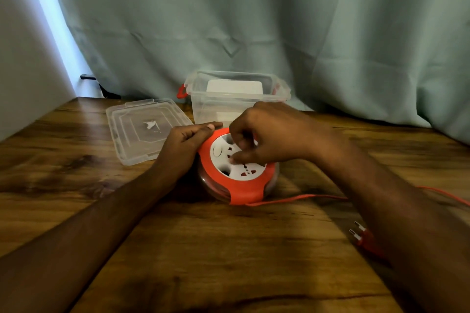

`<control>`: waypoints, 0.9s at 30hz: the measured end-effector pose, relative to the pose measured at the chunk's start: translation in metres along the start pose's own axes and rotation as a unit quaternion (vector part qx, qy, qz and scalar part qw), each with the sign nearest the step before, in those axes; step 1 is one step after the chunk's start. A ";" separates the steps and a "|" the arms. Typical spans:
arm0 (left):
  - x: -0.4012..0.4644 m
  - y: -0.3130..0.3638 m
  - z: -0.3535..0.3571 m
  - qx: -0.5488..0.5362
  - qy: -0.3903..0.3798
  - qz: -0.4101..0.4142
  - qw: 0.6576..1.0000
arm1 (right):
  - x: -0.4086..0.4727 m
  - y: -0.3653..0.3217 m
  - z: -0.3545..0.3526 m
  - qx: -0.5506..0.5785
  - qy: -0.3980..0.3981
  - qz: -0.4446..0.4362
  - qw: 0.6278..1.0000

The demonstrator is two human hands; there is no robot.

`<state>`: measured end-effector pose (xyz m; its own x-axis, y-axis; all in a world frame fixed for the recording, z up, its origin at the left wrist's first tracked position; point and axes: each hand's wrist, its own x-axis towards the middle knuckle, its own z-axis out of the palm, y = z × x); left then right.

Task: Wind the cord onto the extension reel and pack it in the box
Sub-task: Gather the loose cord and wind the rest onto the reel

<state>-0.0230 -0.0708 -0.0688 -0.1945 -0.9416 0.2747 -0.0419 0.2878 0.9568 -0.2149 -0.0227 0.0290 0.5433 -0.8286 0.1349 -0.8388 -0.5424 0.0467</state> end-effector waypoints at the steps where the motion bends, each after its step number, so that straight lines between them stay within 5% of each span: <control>1: 0.000 0.000 0.000 0.000 0.000 -0.001 1.000 | -0.002 0.005 -0.005 0.023 -0.002 0.001 1.000; 8: 0.000 0.000 0.000 0.008 -0.021 -0.003 1.000 | -0.003 0.011 -0.002 0.062 -0.065 0.005 0.996; 27: 0.001 0.000 0.001 -0.006 -0.030 -0.020 0.999 | -0.005 0.010 -0.002 0.110 -0.068 0.014 0.992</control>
<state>-0.0238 -0.0711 -0.0685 -0.2519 -0.9400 0.2301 -0.0385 0.2473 0.9682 -0.2261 -0.0239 0.0304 0.5319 -0.8468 -0.0026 -0.8342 -0.5234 -0.1735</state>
